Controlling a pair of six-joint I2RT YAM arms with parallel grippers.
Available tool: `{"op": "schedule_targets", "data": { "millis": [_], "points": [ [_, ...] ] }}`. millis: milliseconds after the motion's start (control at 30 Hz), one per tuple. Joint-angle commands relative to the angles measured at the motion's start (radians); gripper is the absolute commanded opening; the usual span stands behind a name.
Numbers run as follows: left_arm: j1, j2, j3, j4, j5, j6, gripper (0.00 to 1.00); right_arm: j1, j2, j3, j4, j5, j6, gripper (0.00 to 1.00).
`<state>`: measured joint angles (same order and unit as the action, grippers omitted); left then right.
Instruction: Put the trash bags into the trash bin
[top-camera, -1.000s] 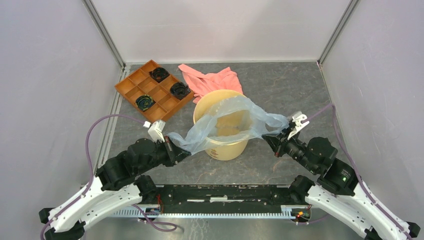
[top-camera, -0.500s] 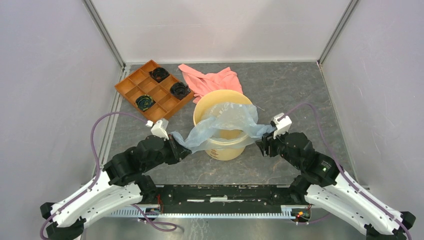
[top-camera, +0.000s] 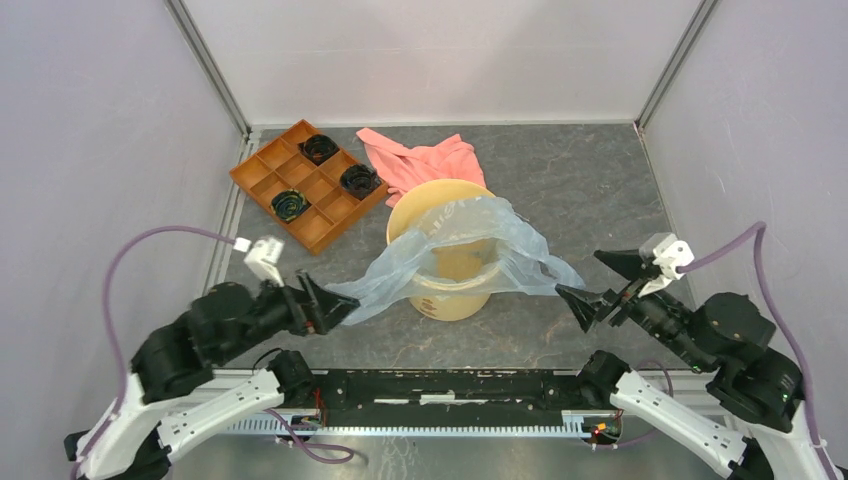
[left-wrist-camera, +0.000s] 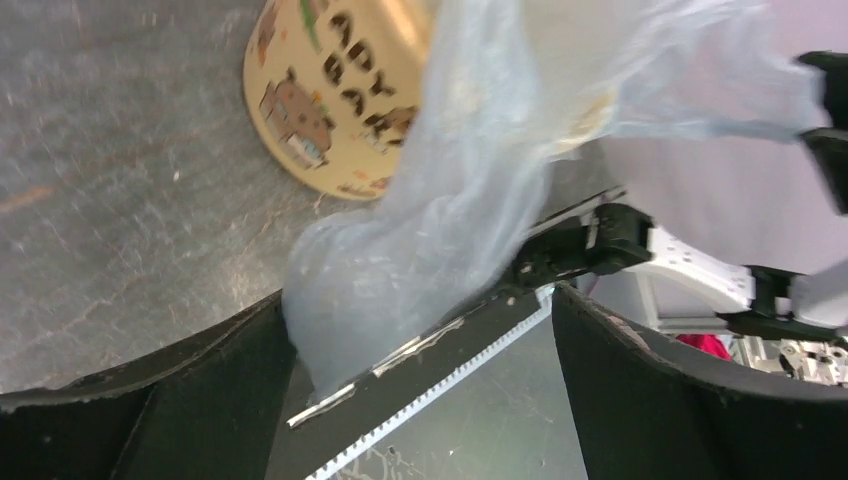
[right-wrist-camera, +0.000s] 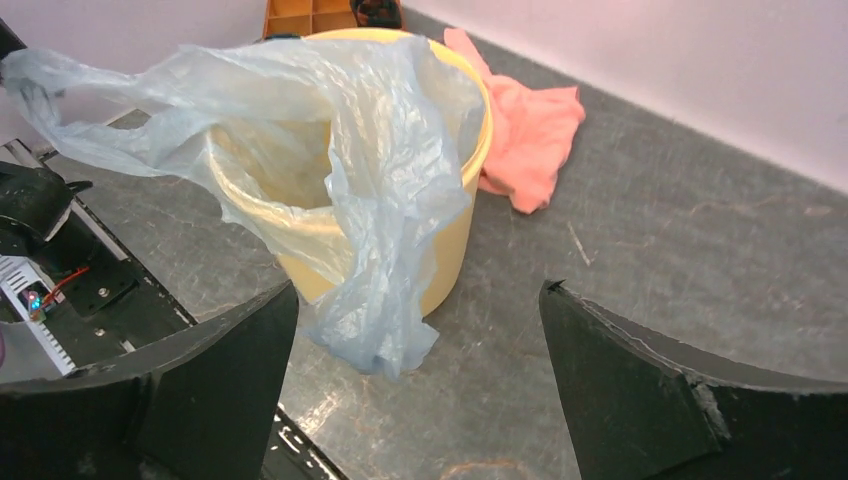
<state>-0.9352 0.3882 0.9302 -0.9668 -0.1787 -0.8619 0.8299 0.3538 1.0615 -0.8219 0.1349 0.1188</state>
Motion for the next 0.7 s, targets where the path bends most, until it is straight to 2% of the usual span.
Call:
{"op": "schedule_targets", "data": {
  "millis": [0, 167, 267, 400, 533, 600, 667],
  "points": [
    [0.004, 0.011, 0.243, -0.108, -0.001, 0.186, 1.00, 0.000, 0.077, 0.085, 0.015, -0.039, -0.112, 0.98],
    [0.004, 0.185, 0.425, -0.055, 0.039, 0.293, 1.00, 0.000, 0.223, 0.165, 0.123, -0.129, -0.195, 0.98],
    [0.004, 0.296, 0.432, 0.008, 0.078, 0.332, 1.00, -0.001, 0.307, 0.179, 0.172, -0.168, -0.228, 0.98],
    [0.004, 0.407, 0.402, 0.066, 0.108, 0.386, 1.00, 0.000, 0.397, 0.164, 0.210, -0.144, -0.234, 0.98],
    [0.004, 0.486, 0.378, 0.080, 0.096, 0.439, 1.00, -0.001, 0.412, 0.109, 0.275, 0.100, -0.195, 0.87],
    [0.004, 0.527, 0.383, 0.078, 0.093, 0.454, 1.00, -0.001, 0.418, 0.088, 0.305, 0.191, -0.172, 0.74],
    [0.004, 0.569, 0.406, 0.057, 0.074, 0.465, 0.99, -0.001, 0.430, 0.065, 0.336, 0.210, -0.172, 0.59]
  ]
}}
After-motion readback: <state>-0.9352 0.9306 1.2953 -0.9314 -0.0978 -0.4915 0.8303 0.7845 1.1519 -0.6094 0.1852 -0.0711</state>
